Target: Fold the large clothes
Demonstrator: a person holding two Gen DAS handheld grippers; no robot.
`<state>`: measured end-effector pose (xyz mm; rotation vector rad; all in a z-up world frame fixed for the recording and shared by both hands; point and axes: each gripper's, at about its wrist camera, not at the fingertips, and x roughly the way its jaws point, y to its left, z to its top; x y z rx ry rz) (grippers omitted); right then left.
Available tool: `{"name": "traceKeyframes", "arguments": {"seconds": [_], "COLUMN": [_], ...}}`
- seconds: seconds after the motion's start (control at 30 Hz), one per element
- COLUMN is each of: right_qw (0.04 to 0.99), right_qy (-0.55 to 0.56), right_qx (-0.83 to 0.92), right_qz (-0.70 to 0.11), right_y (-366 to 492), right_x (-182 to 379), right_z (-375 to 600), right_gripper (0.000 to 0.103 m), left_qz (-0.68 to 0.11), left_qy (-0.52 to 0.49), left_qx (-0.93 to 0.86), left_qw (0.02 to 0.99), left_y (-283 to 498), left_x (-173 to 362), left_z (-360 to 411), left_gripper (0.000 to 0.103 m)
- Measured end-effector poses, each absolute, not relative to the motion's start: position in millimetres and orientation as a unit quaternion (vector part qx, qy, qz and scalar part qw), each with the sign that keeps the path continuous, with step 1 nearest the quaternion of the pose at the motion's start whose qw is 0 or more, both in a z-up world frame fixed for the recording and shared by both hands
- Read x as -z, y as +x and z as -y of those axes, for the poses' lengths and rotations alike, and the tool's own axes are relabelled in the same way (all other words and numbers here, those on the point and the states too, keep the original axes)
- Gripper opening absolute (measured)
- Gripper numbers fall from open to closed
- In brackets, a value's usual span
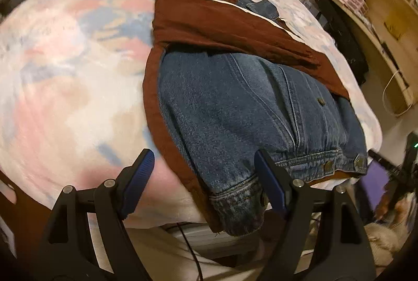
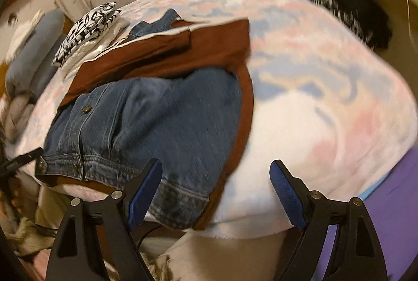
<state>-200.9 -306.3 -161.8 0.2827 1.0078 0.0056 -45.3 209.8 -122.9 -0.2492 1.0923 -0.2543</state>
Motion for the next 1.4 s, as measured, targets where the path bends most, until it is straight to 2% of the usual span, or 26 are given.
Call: {"name": "traceKeyframes", "arguments": {"seconds": [0.23,0.37,0.77,0.8,0.87,0.93,1.1,1.13,1.17,1.2,1.23,1.3,1.4], "right_qw": [0.863,0.865,0.869,0.868,0.867,0.866,0.867,0.868,0.869,0.871,0.873,0.877,0.88], "right_qy": [0.169,0.169,0.194,0.199,0.208,0.22,0.221,0.22,0.218,0.215,0.212,0.203,0.191], "right_qx": [-0.048,-0.08,-0.112,-0.116,-0.125,-0.135,-0.138,-0.137,-0.134,-0.13,-0.127,-0.115,-0.107], "right_qz": [-0.473,-0.465,-0.442,-0.439,-0.435,-0.428,-0.425,-0.424,-0.423,-0.422,-0.421,-0.419,-0.422], "right_y": [-202,-196,-171,-170,-167,-166,-160,-160,-162,-162,-164,-166,-170], "right_x": [197,203,207,207,204,203,203,202,200,199,197,190,180], "right_z": [315,311,311,313,311,314,311,311,311,311,311,310,310], "right_gripper": [0.084,0.069,0.056,0.053,0.05,0.046,0.039,0.037,0.032,0.026,0.024,0.014,0.012], "left_qz": [-0.51,-0.505,-0.477,-0.472,-0.468,-0.465,-0.465,-0.463,-0.461,-0.46,-0.461,-0.469,-0.469], "left_qy": [-0.159,-0.169,-0.192,-0.199,-0.208,-0.215,-0.222,-0.218,-0.21,-0.206,-0.204,-0.199,-0.163], "left_qx": [0.138,0.142,0.167,0.175,0.187,0.199,0.192,0.189,0.18,0.171,0.159,0.136,0.114], "left_qw": [0.834,0.835,0.841,0.841,0.838,0.835,0.835,0.838,0.843,0.846,0.849,0.85,0.861], "left_y": [-40,-34,-26,-26,-28,-29,-27,-27,-27,-31,-31,-32,-38], "left_x": [138,146,164,163,162,162,165,164,162,160,158,152,138], "left_z": [-219,-217,-210,-211,-212,-212,-211,-208,-205,-206,-206,-206,-197], "left_gripper": [0.079,0.08,0.083,0.081,0.064,0.06,0.06,0.055,0.038,0.029,0.018,0.012,0.008]}}
